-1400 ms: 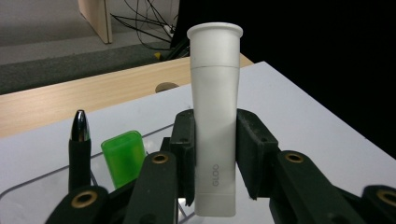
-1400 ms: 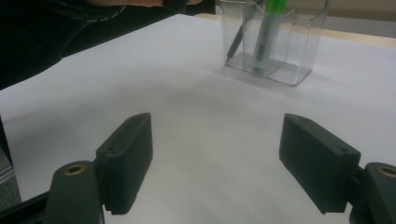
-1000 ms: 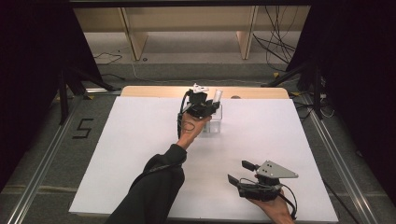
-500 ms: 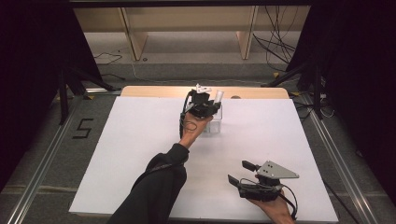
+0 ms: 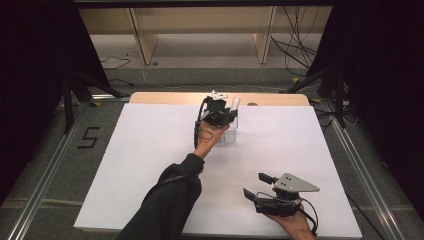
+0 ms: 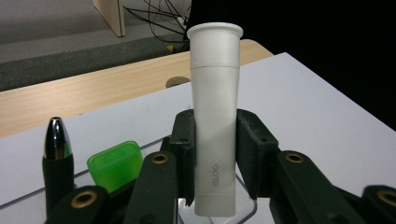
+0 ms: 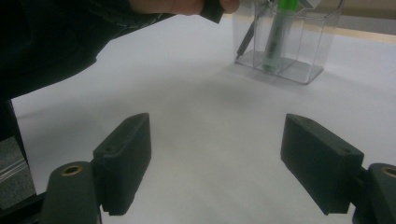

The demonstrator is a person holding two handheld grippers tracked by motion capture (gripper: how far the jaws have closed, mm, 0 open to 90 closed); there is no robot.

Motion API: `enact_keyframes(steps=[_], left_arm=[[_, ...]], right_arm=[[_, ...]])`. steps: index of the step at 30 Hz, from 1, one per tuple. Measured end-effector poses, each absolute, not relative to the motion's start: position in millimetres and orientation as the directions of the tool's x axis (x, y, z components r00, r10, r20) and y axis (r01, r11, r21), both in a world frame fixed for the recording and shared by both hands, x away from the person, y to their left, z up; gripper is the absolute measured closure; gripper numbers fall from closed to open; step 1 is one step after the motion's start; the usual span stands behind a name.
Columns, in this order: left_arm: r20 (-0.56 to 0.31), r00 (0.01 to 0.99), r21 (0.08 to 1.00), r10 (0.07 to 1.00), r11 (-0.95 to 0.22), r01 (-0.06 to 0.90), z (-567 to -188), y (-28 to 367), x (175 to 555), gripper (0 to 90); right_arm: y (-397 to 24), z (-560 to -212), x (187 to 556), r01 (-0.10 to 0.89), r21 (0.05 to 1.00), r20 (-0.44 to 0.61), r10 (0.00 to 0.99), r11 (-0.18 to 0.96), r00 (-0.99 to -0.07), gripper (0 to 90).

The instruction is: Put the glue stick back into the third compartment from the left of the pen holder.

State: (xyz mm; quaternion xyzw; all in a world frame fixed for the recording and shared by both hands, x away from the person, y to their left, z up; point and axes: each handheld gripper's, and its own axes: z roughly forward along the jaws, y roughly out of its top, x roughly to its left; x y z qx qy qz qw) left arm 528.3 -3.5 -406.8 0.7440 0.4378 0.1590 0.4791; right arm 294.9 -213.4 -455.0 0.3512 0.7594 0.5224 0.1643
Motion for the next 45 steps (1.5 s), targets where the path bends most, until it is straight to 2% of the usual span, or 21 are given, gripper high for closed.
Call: enact_keyframes(steps=[16, 17, 22, 25, 35, 45], left_arm=[[-0.169, 0.563, 0.848, 0.809, -0.172, 0.502, -413, -7, 530, 68.7], [-0.169, 0.566, 0.85, 0.807, -0.171, 0.498, -413, -6, 530, 66.9], [-0.176, 0.563, 0.844, 0.807, -0.171, 0.508, -406, -5, 529, 37.0], [-0.164, 0.562, 0.844, 0.811, -0.179, 0.505, -399, -2, 526, 26.6], [-0.18, 0.604, 0.846, 0.776, -0.192, 0.498, -379, 15, 512, 19.5], [-0.23, 0.641, 0.828, 0.732, -0.198, 0.524, -382, 33, 499, 16.6]], right_arm=[[-214, -455, 294, 0.359, 0.909, 0.115, 0.7, 0.212, -0.705, 25.7], [-214, -455, 294, 0.359, 0.909, 0.116, 0.7, 0.212, -0.705, 25.7], [-214, -455, 294, 0.36, 0.909, 0.117, 0.7, 0.21, -0.705, 25.7], [-214, -455, 294, 0.362, 0.908, 0.119, 0.7, 0.21, -0.704, 25.7], [-213, -455, 294, 0.361, 0.908, 0.115, 0.703, 0.212, -0.702, 25.7], [-213, -455, 294, 0.365, 0.907, 0.117, 0.706, 0.211, -0.699, 25.6]])
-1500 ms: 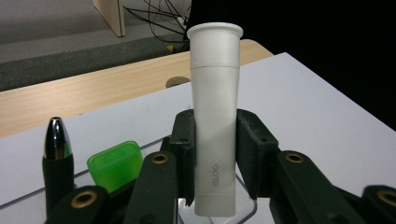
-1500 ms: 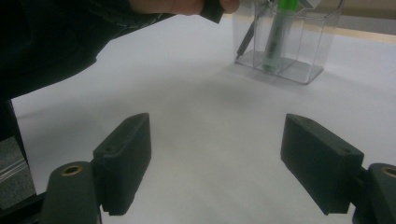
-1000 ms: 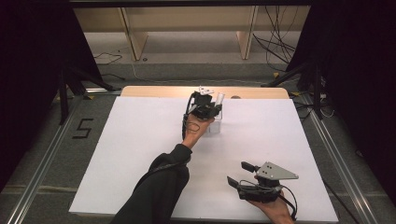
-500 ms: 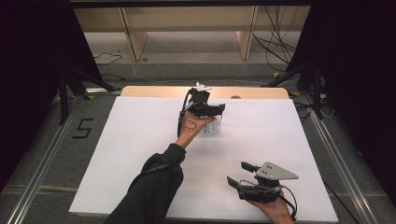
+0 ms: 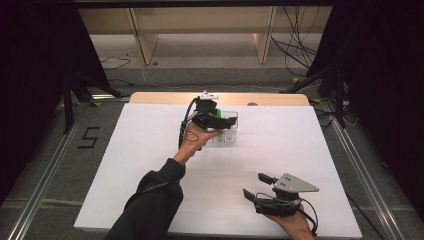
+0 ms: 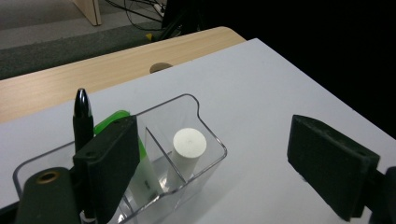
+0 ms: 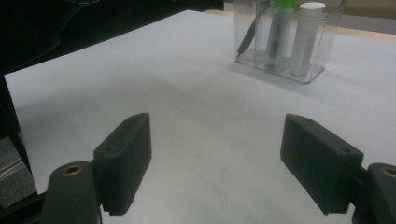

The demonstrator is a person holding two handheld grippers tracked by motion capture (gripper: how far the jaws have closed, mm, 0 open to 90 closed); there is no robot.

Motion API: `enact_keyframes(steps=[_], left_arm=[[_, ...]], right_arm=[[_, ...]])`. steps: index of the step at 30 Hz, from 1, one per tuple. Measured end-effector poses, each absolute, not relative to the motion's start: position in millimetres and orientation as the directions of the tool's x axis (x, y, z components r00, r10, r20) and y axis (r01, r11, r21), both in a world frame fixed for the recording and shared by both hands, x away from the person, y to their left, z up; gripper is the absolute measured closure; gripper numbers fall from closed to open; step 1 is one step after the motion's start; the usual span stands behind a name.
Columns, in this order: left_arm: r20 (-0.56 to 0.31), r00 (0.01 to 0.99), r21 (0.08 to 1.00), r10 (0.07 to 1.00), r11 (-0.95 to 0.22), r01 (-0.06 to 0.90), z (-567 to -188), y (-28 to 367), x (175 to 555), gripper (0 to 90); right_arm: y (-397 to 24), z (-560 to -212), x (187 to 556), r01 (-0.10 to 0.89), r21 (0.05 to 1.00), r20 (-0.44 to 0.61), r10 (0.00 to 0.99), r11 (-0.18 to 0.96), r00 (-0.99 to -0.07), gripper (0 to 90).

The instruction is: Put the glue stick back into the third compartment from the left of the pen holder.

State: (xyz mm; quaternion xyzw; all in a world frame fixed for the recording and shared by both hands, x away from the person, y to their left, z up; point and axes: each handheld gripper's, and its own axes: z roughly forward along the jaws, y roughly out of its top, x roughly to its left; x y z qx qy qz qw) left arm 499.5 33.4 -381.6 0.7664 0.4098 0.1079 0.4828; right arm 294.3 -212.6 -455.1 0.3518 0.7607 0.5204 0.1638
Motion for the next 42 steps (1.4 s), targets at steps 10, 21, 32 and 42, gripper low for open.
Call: enact_keyframes(steps=[10, 21, 32, 42], left_arm=[[-0.241, 0.664, 0.831, 0.707, -0.202, 0.518, -387, 54, 484, 16.3], [-0.25, 0.693, 0.831, 0.677, -0.217, 0.512, -394, 69, 465, 16.3], [-0.267, 0.704, 0.835, 0.658, -0.207, 0.51, -405, 85, 446, 16.3], [-0.229, 0.734, 0.852, 0.64, -0.233, 0.47, -414, 94, 426, 16.3]], right_arm=[[-213, -456, 296, 0.368, 0.906, 0.12, 0.705, 0.21, -0.699, 25.7], [-214, -457, 297, 0.367, 0.907, 0.125, 0.703, 0.204, -0.7, 25.6], [-215, -459, 299, 0.383, 0.903, 0.143, 0.701, 0.197, -0.699, 25.5], [-217, -458, 296, 0.386, 0.903, 0.149, 0.704, 0.189, -0.694, 25.4]])
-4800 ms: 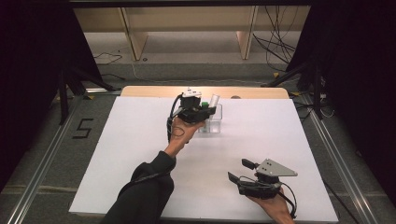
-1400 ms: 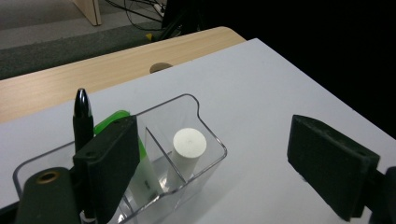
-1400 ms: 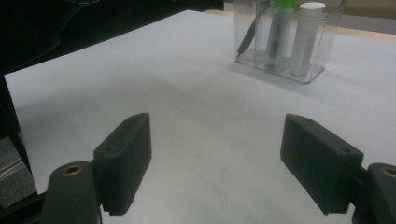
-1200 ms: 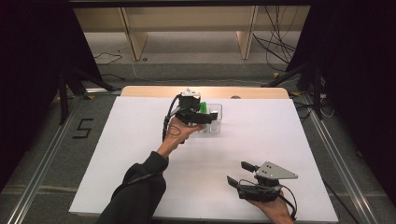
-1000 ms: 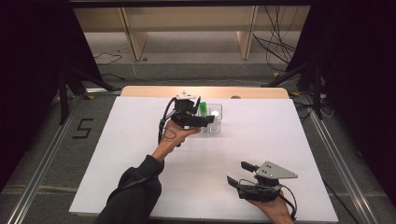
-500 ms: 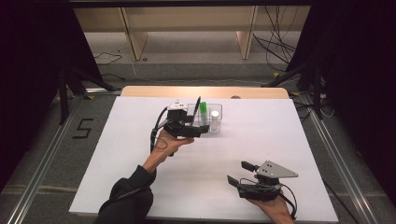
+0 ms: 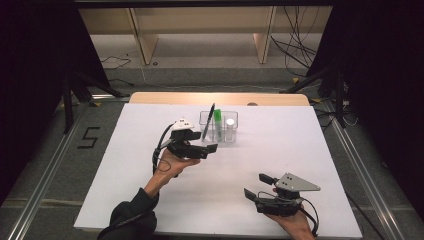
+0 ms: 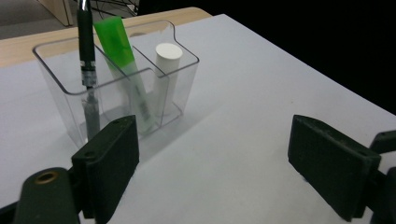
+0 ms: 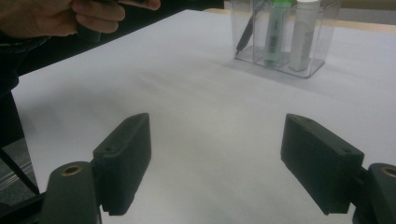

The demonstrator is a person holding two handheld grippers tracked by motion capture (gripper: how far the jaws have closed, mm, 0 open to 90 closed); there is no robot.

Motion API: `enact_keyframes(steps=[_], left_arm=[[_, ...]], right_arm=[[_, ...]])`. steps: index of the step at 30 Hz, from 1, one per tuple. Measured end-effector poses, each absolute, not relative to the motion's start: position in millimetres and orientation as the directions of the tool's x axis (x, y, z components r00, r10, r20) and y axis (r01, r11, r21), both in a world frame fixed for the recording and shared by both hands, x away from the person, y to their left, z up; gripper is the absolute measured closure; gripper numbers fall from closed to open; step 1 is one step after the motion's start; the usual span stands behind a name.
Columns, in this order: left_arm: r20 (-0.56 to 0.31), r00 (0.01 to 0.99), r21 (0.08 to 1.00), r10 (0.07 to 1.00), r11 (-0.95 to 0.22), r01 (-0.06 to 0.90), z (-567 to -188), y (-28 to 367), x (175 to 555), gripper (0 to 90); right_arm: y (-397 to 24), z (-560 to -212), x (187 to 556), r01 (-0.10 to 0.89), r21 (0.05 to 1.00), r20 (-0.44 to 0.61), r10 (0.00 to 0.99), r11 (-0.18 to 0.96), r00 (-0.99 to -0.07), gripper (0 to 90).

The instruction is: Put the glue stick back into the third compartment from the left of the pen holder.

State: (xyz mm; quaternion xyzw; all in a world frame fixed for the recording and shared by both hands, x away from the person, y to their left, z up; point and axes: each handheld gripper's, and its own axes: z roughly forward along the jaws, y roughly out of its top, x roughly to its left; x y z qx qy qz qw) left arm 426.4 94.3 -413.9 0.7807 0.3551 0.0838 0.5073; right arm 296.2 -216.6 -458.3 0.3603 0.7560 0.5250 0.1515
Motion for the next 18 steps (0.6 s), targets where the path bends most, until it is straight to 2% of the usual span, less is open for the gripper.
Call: enact_keyframes(steps=[7, 18], left_arm=[[-0.233, 0.759, 0.857, 0.608, -0.241, 0.456, -426, 94, 415, 16.1], [-0.216, 0.781, 0.875, 0.585, -0.239, 0.421, -421, 98, 398, 16.2]], right_arm=[[-217, -459, 296, 0.387, 0.903, 0.152, 0.706, 0.185, -0.692, 25.4], [-217, -460, 296, 0.392, 0.902, 0.158, 0.705, 0.181, -0.691, 25.5]])
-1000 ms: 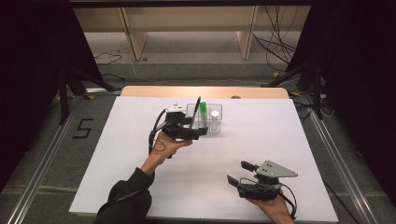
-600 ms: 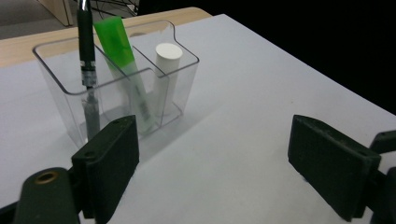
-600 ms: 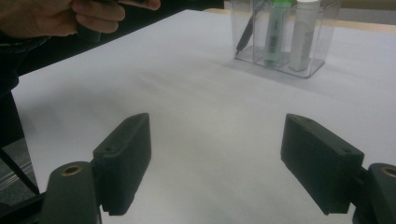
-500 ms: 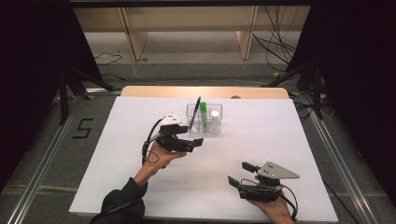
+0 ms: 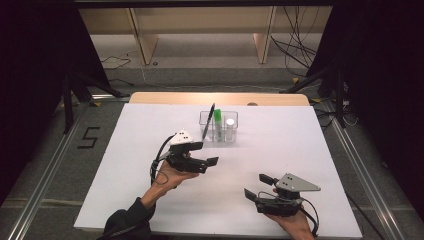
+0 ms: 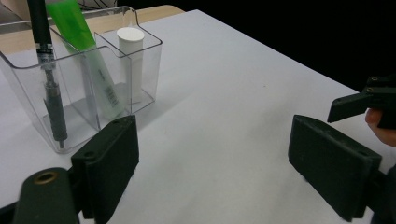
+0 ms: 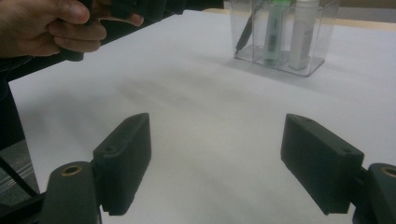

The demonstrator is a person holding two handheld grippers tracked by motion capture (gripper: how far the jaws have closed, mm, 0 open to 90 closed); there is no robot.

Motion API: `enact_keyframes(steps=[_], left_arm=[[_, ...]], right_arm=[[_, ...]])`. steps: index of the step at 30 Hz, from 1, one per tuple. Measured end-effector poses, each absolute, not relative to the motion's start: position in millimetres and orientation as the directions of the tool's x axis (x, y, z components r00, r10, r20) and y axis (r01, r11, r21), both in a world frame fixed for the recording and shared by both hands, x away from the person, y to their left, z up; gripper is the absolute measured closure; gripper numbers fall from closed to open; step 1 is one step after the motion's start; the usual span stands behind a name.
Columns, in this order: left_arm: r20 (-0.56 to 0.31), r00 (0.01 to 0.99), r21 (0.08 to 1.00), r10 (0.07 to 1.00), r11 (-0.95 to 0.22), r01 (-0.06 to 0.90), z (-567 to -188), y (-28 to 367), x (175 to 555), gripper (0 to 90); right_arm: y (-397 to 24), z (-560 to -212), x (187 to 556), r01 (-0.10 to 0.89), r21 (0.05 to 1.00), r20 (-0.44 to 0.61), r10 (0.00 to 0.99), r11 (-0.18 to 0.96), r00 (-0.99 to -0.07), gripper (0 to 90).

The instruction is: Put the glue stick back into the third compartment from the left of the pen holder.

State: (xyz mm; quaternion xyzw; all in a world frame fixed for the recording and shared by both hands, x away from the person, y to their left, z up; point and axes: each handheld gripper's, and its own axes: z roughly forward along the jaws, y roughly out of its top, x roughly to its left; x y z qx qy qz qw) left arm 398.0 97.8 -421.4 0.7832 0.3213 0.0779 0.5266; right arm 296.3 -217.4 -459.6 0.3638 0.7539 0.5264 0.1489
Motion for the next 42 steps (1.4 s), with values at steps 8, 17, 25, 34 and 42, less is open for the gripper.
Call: enact_keyframes(steps=[8, 17, 25, 34, 42], left_arm=[[-0.21, 0.782, 0.886, 0.587, -0.224, 0.406, -422, 111, 386, 16.1], [-0.256, 0.776, 0.881, 0.577, -0.192, 0.433, -432, 132, 368, 16.0], [-0.258, 0.765, 0.872, 0.59, -0.199, 0.448, -443, 144, 356, 15.8], [-0.254, 0.768, 0.87, 0.588, -0.208, 0.446, -450, 150, 347, 15.5], [-0.264, 0.768, 0.87, 0.584, -0.2, 0.451, -454, 156, 340, 15.4]], right_arm=[[-217, -461, 297, 0.391, 0.901, 0.155, 0.704, 0.186, -0.693, 25.5], [-218, -460, 297, 0.387, 0.904, 0.153, 0.704, 0.184, -0.694, 25.4], [-216, -460, 296, 0.382, 0.904, 0.146, 0.698, 0.195, -0.702, 25.4], [-215, -462, 295, 0.383, 0.9, 0.143, 0.691, 0.207, -0.709, 25.4], [-215, -462, 294, 0.384, 0.9, 0.144, 0.693, 0.205, -0.706, 25.3]])
